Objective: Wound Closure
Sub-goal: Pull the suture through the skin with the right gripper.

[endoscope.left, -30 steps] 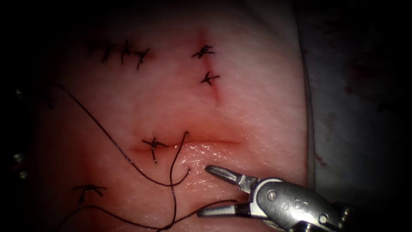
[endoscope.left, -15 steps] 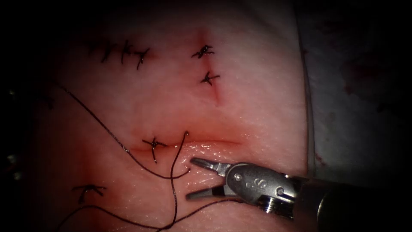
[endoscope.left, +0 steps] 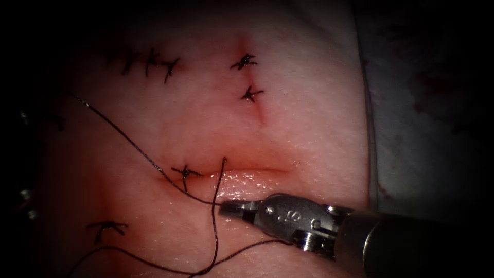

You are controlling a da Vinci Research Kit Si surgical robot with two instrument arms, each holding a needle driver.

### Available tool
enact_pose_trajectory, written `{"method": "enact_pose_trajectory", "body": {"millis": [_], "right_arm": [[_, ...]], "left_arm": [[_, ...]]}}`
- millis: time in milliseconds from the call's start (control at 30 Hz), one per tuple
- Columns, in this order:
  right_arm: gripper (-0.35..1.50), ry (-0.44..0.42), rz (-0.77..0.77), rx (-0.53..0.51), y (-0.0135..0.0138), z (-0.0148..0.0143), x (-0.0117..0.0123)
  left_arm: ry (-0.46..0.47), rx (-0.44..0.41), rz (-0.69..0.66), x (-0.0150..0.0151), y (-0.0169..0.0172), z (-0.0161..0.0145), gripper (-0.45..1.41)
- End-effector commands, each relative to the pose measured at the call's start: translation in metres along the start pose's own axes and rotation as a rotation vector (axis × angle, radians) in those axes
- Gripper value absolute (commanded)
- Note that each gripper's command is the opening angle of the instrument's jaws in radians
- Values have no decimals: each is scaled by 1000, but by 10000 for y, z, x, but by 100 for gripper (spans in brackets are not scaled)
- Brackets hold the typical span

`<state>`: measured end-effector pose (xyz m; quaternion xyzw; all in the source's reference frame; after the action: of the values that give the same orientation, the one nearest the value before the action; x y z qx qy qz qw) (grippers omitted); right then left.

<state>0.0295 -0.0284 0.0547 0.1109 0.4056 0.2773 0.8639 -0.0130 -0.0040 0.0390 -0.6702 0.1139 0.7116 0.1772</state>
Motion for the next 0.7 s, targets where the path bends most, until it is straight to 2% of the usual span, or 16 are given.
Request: {"method": "enact_pose_trajectory", "body": {"millis": [33, 200, 367, 533, 633, 700], "right_arm": [[-35, 3, -1, 8, -17, -3, 5], [-35, 44, 21, 16, -58, -47, 31], [-35, 101, 28, 60, -122, -86, 67], [-35, 129, -14, 96, -186, -93, 93], [-35, 160, -27, 115, -199, -86, 99], [-35, 188, -52, 129, -194, -82, 102]], "left_arm": [[-6, -12, -6, -8, 2, 6, -45], [-23, -27, -11, -11, 8, 12, -45], [-36, -45, -19, -13, 13, 15, -45], [-45, -59, -28, -14, 14, 14, -45], [-46, -62, -28, -15, 14, 14, -45], [-48, -66, -29, -15, 13, 13, -45]]}}
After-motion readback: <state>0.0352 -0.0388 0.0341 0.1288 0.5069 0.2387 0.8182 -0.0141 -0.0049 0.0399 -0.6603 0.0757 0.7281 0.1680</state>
